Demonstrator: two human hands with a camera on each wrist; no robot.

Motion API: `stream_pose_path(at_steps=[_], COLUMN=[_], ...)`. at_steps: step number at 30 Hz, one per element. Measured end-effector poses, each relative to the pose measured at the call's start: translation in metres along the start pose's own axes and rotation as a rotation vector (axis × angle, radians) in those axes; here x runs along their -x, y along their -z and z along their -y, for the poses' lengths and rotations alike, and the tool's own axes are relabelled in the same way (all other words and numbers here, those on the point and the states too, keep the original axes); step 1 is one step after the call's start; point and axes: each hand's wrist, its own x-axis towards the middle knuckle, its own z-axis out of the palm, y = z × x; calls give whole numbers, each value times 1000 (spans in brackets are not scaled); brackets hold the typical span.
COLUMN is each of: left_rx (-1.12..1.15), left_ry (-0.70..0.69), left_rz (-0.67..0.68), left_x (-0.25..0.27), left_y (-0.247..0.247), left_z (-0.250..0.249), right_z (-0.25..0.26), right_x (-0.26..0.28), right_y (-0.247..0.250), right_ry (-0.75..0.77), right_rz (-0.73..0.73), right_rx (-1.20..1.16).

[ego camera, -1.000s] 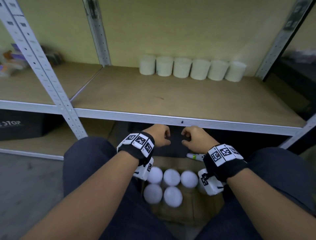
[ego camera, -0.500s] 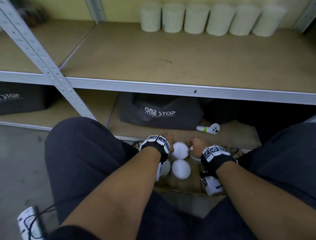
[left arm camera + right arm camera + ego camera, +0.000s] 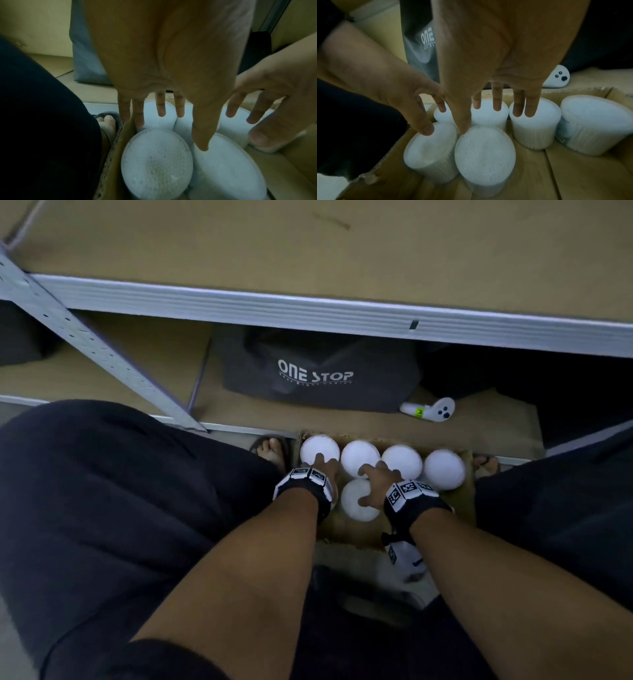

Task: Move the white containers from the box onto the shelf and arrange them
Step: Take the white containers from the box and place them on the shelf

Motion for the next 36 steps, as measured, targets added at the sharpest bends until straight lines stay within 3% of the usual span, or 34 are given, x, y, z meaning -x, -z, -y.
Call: stream_pose_path(at_steps=[4,9,12,14,15,20,24,31,33,36], left_rx=[-1,-109,-170,-234,-240,-206,-256,-129,-99,-123], left_ry=[-6,25,28,49,71,46,23,30,36,19], left_rz=[32,7,-84,-276,-305,-371,-403,-72,-35,-91], left_x=[-3,-3,3,7,6,-4,7,28,36,46], left_y=[-8,-19,-21,-27,-30,-39,-30,3,15,30], left_z=[4,1,-5,-9,-9,-11,-15,-13,-16,-21], right_z=[-1,-2,5,11,13,20,12,6,9,19], right_x=[-13,-19,-29,-37,-41,-44,-33,-2,5,23], right_y=[-14,-38,-54,-60,-63,-69,-62,-23,-7,23], right_ry=[11,48,56,36,10,-76,-13,41,42,37], right_rz=[28,-44,-121,-140,-130,-167,-158,-59,-25,-16], right_rx=[-5,-24,9,39,26,-94,-75,47,63,84])
